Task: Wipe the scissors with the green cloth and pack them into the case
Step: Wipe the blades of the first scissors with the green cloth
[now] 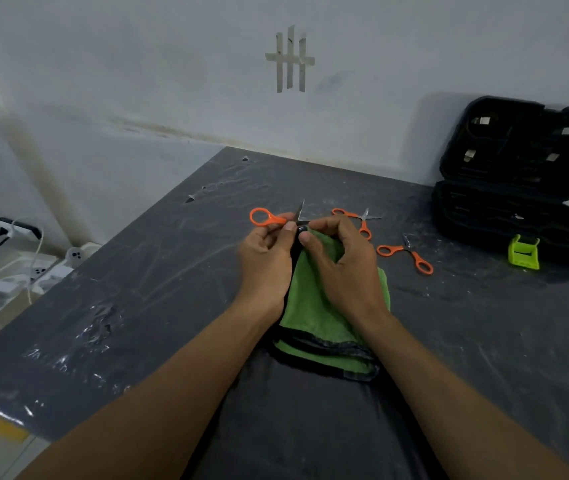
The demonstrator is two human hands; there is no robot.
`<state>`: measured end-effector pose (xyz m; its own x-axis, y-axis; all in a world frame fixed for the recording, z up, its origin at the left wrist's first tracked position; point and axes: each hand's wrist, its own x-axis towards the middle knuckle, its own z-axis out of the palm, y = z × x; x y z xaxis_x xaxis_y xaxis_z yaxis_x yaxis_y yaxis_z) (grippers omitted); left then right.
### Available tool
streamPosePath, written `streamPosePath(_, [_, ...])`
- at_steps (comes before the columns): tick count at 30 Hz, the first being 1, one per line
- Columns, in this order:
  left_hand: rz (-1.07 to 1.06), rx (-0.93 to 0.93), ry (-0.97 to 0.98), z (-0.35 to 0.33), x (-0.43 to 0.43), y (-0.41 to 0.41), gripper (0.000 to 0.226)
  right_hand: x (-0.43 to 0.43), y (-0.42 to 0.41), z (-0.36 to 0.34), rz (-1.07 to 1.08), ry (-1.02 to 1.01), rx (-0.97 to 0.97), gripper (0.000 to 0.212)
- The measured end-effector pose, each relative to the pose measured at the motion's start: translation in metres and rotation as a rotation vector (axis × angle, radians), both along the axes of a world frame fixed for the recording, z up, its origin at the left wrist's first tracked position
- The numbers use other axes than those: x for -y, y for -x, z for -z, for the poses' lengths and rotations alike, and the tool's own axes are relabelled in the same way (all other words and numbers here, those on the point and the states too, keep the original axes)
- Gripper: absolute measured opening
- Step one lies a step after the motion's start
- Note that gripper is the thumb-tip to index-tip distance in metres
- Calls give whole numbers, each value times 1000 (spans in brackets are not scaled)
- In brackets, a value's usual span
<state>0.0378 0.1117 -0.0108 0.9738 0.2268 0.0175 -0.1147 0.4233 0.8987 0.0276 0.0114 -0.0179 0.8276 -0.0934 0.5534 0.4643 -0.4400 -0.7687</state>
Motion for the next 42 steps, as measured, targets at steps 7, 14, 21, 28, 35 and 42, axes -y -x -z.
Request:
streamPosePath(7, [13,19,-94,1,1,2,15,0,0,-1,57,-34,63,13])
streamPosePath(14, [-4,73,-188,3,3,4,13,0,-1,-3,108,-53,64,10])
streamPosePath(21, [19,55,-206,2,2,5,14,-1,-1,-1,167,-1,35,6])
streamPosePath(28, [-15,20,-211,0,-4,4,14,4,0,-1,163,-64,54,6])
streamPosePath(35, [-9,22,-194,-1,-7,4,14,3,0,2,134,87,164,7])
streamPosePath(42, [-12,56,-246,3,-8,2,13,1,2,3,78,117,110,11])
